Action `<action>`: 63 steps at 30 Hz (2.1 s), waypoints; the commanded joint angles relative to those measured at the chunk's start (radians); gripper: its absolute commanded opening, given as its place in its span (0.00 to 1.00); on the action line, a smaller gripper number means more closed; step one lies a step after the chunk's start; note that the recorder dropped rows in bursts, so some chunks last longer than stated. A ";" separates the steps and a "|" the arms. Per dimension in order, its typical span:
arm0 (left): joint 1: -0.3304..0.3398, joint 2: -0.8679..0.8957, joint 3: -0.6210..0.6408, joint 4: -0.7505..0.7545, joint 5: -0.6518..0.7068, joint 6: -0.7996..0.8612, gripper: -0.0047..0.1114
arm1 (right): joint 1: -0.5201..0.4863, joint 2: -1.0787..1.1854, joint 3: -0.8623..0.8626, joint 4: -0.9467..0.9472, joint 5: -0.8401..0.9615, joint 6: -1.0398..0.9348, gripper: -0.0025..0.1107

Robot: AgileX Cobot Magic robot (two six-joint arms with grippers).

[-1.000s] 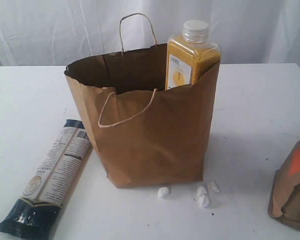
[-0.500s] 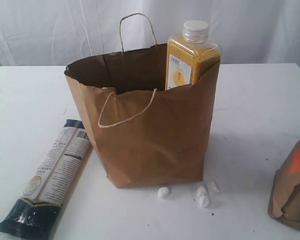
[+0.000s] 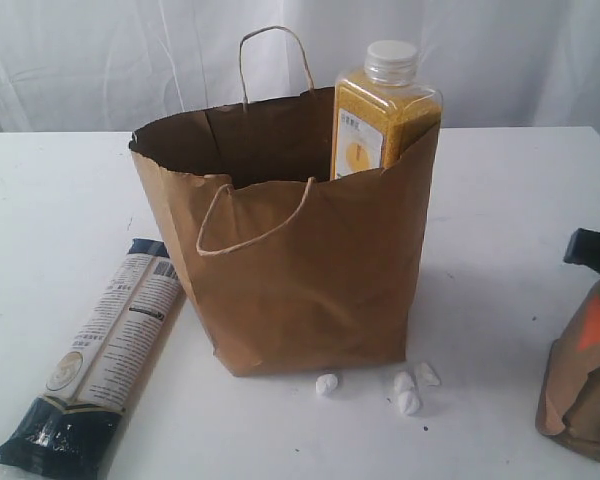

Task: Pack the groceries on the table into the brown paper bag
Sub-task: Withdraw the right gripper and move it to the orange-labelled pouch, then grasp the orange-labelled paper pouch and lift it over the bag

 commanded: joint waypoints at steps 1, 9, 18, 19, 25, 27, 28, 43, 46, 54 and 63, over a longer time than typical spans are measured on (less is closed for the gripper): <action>0.002 -0.005 0.004 -0.008 0.002 0.000 0.04 | -0.048 0.093 0.006 0.016 -0.063 -0.040 0.57; 0.002 -0.005 0.004 -0.008 0.002 0.000 0.04 | -0.101 0.206 0.006 0.018 -0.169 -0.082 0.48; 0.002 -0.005 0.004 -0.008 0.002 0.000 0.04 | -0.101 0.230 0.006 0.001 -0.173 -0.151 0.08; 0.002 -0.005 0.004 -0.008 0.002 0.000 0.04 | -0.101 0.222 0.006 0.001 -0.173 -0.180 0.03; 0.002 -0.005 0.004 -0.008 0.002 0.000 0.04 | -0.101 0.064 0.004 0.011 -0.187 -0.395 0.02; 0.002 -0.005 0.004 -0.008 0.002 0.000 0.04 | -0.101 -0.019 0.001 0.016 -0.185 -0.554 0.02; 0.002 -0.005 0.004 -0.008 0.002 0.000 0.04 | -0.101 -0.055 -0.004 0.017 -0.174 -0.623 0.02; 0.002 -0.005 0.004 -0.008 0.002 0.000 0.04 | -0.101 -0.308 -0.381 0.718 -0.210 -1.539 0.02; 0.002 -0.005 0.004 -0.008 0.002 0.000 0.04 | -0.101 -0.226 -0.482 0.881 -0.157 -1.687 0.02; 0.002 -0.005 0.004 -0.008 0.002 0.000 0.04 | 0.033 0.021 -0.703 0.960 -0.109 -1.793 0.02; 0.002 -0.005 0.004 -0.008 0.002 0.000 0.04 | 0.137 0.219 -0.834 0.951 -0.155 -1.871 0.02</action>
